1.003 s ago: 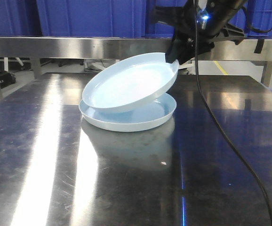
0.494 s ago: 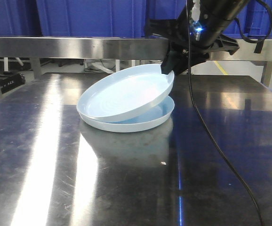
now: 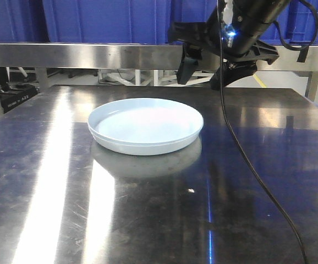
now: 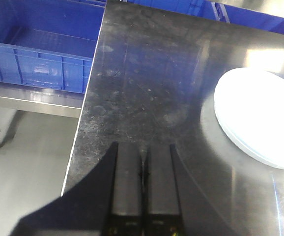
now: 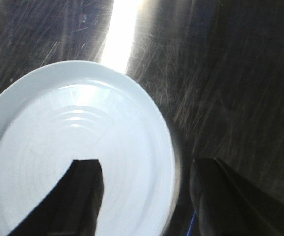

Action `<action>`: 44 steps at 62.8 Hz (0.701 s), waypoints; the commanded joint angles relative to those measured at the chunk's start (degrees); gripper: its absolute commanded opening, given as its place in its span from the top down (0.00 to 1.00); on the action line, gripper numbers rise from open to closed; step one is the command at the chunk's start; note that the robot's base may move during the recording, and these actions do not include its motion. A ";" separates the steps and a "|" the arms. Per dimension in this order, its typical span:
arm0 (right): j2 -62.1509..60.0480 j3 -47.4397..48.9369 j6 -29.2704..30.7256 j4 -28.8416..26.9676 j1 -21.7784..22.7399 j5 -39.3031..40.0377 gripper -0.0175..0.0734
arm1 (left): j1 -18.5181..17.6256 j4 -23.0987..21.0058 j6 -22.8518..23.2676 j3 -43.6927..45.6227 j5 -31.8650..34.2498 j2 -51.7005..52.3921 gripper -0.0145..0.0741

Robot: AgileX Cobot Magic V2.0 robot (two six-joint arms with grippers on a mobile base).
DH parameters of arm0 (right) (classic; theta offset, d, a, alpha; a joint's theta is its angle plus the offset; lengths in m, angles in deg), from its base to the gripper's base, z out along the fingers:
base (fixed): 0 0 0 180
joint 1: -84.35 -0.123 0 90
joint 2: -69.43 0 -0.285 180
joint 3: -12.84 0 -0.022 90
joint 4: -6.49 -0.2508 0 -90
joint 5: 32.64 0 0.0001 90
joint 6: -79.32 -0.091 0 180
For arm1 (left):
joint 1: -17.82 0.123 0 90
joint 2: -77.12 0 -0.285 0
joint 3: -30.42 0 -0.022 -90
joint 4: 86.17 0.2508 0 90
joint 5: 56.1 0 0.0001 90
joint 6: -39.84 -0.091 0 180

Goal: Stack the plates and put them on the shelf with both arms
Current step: 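Grip the rim of the stacked plates with the right gripper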

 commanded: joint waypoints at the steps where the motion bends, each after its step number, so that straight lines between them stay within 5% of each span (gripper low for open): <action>1: -2.87 2.19 0.38 -0.50 -0.08 2.45 0.25 | 0.01 -0.50 0.26 1.60 4.73 0.37 0.73; 44: 1.97 2.19 0.38 -0.50 -0.03 0.20 0.25 | 0.01 -0.50 0.26 1.60 4.73 0.37 0.73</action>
